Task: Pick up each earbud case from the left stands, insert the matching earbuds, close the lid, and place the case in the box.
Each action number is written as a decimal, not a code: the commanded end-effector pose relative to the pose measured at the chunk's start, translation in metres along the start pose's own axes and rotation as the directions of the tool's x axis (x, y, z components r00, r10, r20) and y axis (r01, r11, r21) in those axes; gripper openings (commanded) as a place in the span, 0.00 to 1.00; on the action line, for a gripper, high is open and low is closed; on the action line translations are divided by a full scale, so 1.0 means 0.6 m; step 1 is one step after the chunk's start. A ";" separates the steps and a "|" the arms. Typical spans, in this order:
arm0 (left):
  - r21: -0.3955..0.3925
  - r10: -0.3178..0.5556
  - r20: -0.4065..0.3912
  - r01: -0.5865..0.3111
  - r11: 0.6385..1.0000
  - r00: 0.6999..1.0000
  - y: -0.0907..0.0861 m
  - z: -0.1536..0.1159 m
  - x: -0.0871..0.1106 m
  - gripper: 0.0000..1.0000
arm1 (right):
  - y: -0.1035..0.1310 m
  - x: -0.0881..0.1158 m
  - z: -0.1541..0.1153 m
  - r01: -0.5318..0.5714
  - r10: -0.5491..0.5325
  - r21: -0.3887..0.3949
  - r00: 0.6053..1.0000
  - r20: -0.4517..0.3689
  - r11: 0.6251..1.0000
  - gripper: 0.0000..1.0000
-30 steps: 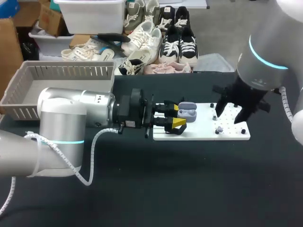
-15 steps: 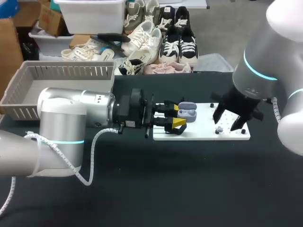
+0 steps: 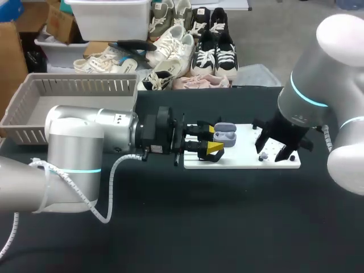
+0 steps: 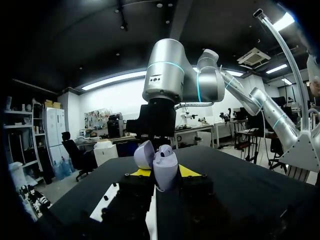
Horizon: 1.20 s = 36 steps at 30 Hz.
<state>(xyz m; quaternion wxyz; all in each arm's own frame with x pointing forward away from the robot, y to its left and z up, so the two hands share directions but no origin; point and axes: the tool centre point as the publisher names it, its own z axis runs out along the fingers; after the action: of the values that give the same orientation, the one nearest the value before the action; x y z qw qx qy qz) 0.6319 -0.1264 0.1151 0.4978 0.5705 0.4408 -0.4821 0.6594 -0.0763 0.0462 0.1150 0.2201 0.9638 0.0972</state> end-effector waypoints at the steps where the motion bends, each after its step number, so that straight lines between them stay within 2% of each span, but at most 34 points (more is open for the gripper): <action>1: 0.001 0.001 0.002 -0.001 1.000 1.000 0.001 0.000 0.001 0.00 | 0.000 -0.003 0.015 -0.004 0.004 -0.003 1.000 0.002 1.000 0.44; 36: 0.001 0.001 0.002 -0.001 1.000 1.000 0.001 0.000 0.001 0.00 | 0.004 -0.016 0.041 0.016 -0.016 -0.001 1.000 -0.014 1.000 0.35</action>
<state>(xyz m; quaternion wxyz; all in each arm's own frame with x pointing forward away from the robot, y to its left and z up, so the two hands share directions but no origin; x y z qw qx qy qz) 0.6319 -0.1264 0.1151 0.4978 0.5705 0.4408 -0.4821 0.6739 -0.0758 0.0263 0.1092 0.2109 0.9663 0.0994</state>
